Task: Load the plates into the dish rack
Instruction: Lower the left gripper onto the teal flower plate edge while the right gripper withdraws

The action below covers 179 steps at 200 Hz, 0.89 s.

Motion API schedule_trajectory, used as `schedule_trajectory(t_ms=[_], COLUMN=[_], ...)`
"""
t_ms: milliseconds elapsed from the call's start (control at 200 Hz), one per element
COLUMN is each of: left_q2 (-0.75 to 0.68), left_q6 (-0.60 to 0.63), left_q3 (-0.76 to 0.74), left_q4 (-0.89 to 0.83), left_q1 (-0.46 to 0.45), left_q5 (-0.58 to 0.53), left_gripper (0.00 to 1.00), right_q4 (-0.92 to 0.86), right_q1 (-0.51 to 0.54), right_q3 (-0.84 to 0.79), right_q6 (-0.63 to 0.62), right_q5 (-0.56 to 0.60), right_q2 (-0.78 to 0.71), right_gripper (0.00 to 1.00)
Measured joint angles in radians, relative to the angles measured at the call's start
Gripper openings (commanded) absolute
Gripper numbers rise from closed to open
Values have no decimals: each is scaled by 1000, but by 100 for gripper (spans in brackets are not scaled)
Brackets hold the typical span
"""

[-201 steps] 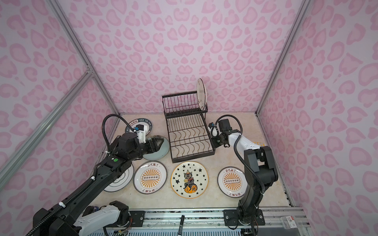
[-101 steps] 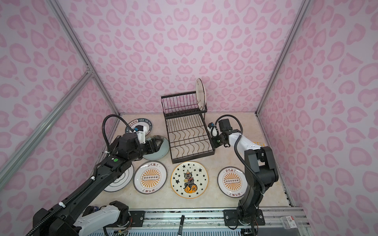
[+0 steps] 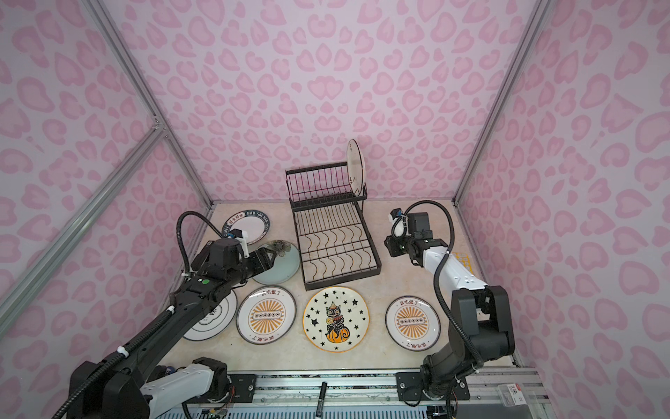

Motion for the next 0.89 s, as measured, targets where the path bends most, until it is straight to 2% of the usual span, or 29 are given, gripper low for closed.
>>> schedule_trajectory(t_ms=[215, 525, 895], left_q2=[73, 219, 428], left_q6=[-34, -31, -21], left_q3=[-51, -47, -11], left_q4=[17, 18, 91], left_q1=[147, 276, 337], left_q5=[73, 147, 263], left_gripper=[74, 70, 56], right_q4=[132, 298, 342], right_q1=[-49, -35, 16], right_q3=[-142, -309, -389], right_q6=[127, 312, 393], right_q5=[34, -88, -146], right_q2=[-118, -244, -370], right_gripper=[42, 36, 30])
